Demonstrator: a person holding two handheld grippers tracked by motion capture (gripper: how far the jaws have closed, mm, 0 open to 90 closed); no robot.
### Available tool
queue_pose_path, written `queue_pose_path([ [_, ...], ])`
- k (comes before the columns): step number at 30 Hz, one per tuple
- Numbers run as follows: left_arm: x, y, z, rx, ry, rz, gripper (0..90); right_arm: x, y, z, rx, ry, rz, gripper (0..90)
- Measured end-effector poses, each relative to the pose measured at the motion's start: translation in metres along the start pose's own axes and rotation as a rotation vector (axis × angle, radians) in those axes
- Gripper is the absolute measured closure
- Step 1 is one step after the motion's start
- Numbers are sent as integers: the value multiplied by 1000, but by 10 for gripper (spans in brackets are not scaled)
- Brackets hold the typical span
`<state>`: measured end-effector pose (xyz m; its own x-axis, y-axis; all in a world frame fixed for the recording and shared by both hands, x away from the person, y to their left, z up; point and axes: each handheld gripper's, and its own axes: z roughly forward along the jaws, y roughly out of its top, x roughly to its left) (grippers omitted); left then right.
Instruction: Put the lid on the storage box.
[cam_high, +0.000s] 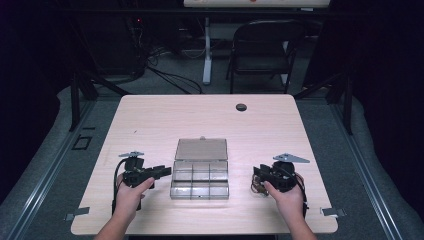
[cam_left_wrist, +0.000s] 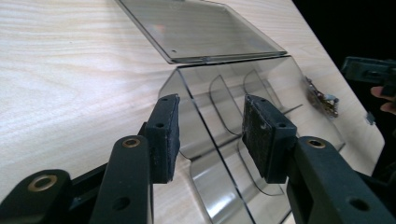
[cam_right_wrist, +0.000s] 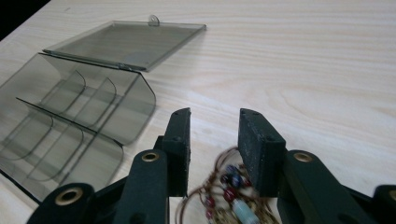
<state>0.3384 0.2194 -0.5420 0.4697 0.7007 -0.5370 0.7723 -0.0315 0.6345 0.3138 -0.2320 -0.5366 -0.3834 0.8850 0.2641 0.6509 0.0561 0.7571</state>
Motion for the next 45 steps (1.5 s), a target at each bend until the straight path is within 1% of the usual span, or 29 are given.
queue_pose_path([
  [3,-2,-1,-2,-11,-5,7,563,-4,-4,-3,7,-7,8,650],
  [4,-4,-2,-3,-22,-3,20,563,-6,-8,-7,15,-15,16,650],
  [5,-4,-2,-3,-22,-3,20,563,-7,-11,-8,16,-17,21,650],
  [7,-4,-4,-2,-17,-10,26,563,-8,-13,-9,23,-23,17,650],
  [8,-4,-5,-1,-12,-10,33,563,-8,-18,-10,25,-32,16,650],
  [9,-4,-5,-1,-12,-10,33,563,-8,-18,-10,25,-32,16,650],
  [10,-4,-6,-2,-6,-18,39,561,-10,-23,-11,24,-39,7,649],
  [11,-4,-6,-2,-6,-18,39,559,-10,-23,-11,24,-39,7,649],
  [12,-4,-7,-3,-6,-18,40,559,-11,-26,-10,21,-40,5,649],
  [14,-3,-7,-5,-4,-9,55,559,-12,-28,-9,26,-42,1,652],
  [18,-1,-7,-6,-12,1,47,558,-12,-31,-6,44,-37,-14,652],
  [21,0,-8,-5,-7,9,54,557,-12,-34,-2,67,-33,-27,653],
  [26,1,-9,-6,0,8,59,555,-11,-35,-1,74,-23,-25,655],
  [28,1,-10,-6,-4,9,52,554,-12,-36,0,87,-28,-38,660],
  [32,0,-11,-7,-6,8,55,553,-12,-37,2,91,-30,-29,670],
  [36,1,-11,-7,-7,6,50,553,-14,-37,2,104,-33,-34,680],
  [38,1,-11,-7,-6,6,48,552,-16,-38,3,105,-31,-20,692],
  [39,2,-11,-7,-8,6,45,552,-17,-38,3,110,-33,-23,695],
  [41,2,-11,-8,-8,4,43,552,-18,-39,4,107,-27,-7,698],
  [45,4,-11,-9,-11,3,39,552,-17,-39,4,111,-26,-10,709],
])
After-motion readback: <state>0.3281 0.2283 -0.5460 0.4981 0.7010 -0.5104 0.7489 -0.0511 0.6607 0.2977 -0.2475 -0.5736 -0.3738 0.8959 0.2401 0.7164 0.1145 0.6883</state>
